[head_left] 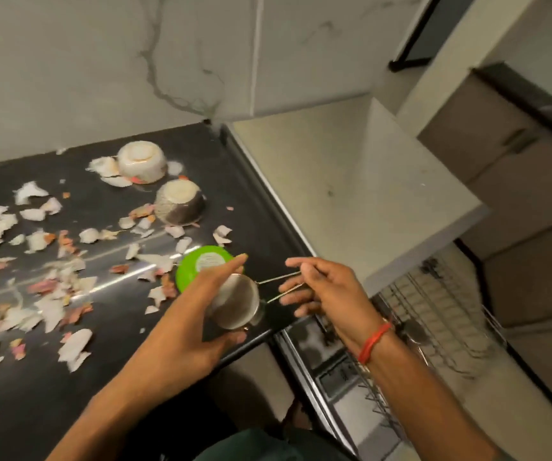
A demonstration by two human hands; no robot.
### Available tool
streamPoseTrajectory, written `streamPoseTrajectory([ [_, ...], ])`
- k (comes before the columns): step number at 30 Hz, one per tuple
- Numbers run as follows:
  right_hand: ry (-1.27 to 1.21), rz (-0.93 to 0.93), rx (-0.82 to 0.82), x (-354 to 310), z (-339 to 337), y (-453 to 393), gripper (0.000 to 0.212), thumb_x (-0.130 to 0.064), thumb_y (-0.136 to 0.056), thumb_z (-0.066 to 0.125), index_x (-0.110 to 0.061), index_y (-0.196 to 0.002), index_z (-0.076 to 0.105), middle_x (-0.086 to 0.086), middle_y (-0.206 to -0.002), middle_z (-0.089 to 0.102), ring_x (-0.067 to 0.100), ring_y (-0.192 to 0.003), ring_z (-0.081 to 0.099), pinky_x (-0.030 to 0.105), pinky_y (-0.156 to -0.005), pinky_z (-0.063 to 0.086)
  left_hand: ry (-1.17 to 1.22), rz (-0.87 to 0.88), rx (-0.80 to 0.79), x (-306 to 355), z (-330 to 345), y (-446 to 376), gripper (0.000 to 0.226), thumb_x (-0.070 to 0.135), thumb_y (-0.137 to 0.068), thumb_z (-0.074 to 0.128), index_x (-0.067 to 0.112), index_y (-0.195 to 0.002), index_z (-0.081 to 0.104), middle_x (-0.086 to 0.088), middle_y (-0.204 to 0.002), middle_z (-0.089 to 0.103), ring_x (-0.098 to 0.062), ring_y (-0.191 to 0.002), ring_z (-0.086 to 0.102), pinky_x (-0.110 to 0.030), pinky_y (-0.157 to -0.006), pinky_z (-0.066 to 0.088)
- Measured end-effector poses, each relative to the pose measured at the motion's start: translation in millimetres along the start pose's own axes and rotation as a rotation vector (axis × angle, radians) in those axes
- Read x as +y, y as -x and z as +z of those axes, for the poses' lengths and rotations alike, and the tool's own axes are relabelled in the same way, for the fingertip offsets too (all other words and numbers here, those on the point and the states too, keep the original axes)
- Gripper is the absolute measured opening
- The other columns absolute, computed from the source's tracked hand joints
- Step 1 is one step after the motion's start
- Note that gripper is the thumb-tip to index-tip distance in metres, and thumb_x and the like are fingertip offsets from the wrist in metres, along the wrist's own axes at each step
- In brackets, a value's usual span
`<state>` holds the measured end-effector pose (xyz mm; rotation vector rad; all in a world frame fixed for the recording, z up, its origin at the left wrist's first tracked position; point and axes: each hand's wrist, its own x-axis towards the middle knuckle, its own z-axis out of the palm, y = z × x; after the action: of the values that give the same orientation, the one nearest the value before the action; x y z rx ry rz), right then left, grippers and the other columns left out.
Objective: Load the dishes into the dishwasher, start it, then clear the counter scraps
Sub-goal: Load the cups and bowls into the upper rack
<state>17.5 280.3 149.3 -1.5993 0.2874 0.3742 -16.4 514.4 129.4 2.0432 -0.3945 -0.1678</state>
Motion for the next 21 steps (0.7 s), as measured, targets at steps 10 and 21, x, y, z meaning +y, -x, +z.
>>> streamPoseTrajectory([
  [10, -0.054, 0.049, 0.012, 40.6, -112.0, 67.4, 0.029, -0.021, -0.106, 0.043, -0.004, -0.112, 0.066, 0.018, -0.090, 0.075, 0.024, -0.076, 0.074, 0.025, -0.059, 0.057, 0.224, -0.101, 0.098, 43.8, 103.6, -20.3, 0.079, -0.011, -0.082, 0.077, 0.037, -0.140, 0.055, 0.012, -0.141, 0.061, -0.007, -0.129, 0.060, -0.036, -0.103, 0.055],
  [21, -0.108, 0.021, 0.029, 115.5, -214.4, 126.2, 0.027, -0.018, -0.106, 0.045, -0.008, -0.111, 0.070, 0.007, -0.070, 0.070, 0.014, -0.055, 0.056, 0.025, -0.055, 0.043, 0.100, -0.140, 0.085, 112.2, 211.4, -38.9, 0.063, -0.009, -0.083, 0.073, 0.038, -0.124, 0.064, 0.019, -0.115, 0.073, -0.002, -0.112, 0.068, -0.035, -0.091, 0.056],
])
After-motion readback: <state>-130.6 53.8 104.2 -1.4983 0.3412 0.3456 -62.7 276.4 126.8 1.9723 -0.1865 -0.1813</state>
